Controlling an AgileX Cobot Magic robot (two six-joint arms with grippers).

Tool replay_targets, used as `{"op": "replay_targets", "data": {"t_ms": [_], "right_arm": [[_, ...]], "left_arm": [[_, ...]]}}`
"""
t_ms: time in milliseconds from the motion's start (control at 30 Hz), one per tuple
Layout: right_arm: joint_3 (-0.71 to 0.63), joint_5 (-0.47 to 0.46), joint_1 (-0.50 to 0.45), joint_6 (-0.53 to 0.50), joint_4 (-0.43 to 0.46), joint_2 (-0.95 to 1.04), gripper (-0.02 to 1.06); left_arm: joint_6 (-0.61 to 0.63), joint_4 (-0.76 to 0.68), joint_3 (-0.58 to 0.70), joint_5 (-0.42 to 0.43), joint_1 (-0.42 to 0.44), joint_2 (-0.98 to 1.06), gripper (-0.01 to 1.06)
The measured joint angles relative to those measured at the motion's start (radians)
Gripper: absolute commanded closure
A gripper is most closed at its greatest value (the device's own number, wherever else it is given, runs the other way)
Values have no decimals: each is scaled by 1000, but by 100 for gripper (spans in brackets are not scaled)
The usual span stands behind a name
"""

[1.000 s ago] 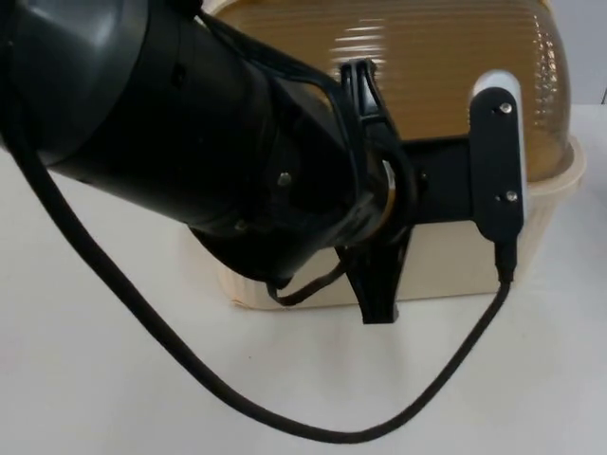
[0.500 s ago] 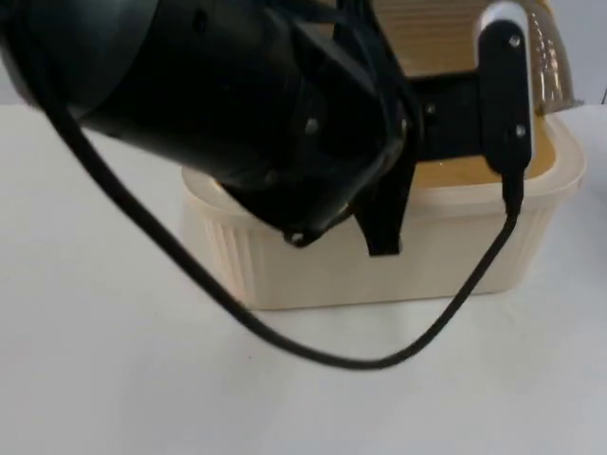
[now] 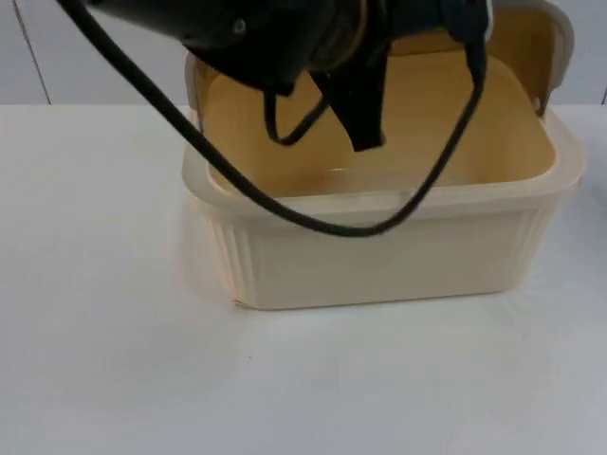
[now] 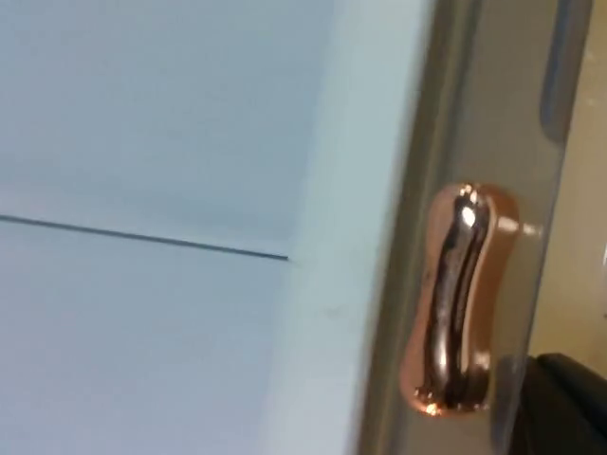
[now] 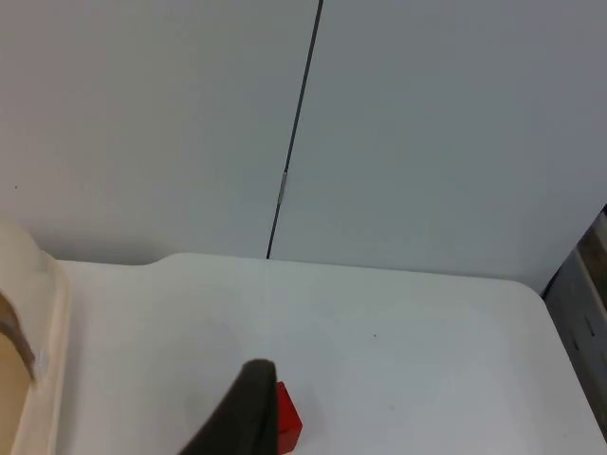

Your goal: Open the box lid with the left hand, place the block into the box with the right hand, then close the box lid with the left hand.

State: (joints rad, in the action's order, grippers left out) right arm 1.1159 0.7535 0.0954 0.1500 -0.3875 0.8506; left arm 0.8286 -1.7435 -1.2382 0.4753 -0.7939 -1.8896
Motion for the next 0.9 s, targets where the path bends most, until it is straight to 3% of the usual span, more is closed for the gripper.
{"op": "replay_targets", "data": {"t_ms": [300, 400, 500, 567, 600, 733, 900], "right_arm": [[0, 0, 0, 0, 0, 0, -1], [0, 0, 0, 0, 0, 0, -1], [0, 0, 0, 0, 0, 0, -1], [0, 0, 0, 0, 0, 0, -1], [0, 0, 0, 0, 0, 0, -1], [0, 0, 0, 5, 0, 0, -1], [0, 0, 0, 12, 0, 0, -1]], "left_arm": [[0, 0, -8, -15, 29, 0, 105], [2, 68, -8, -6, 15, 5, 105], [-38, 317, -8, -40, -13, 35, 105], [-216, 691, 21, -112, -32, 91, 105], [-216, 691, 21, -112, -32, 91, 105], [-534, 1205, 80, -152, -37, 211, 105], [-632, 1357, 101, -221, 38, 397, 105]]}}
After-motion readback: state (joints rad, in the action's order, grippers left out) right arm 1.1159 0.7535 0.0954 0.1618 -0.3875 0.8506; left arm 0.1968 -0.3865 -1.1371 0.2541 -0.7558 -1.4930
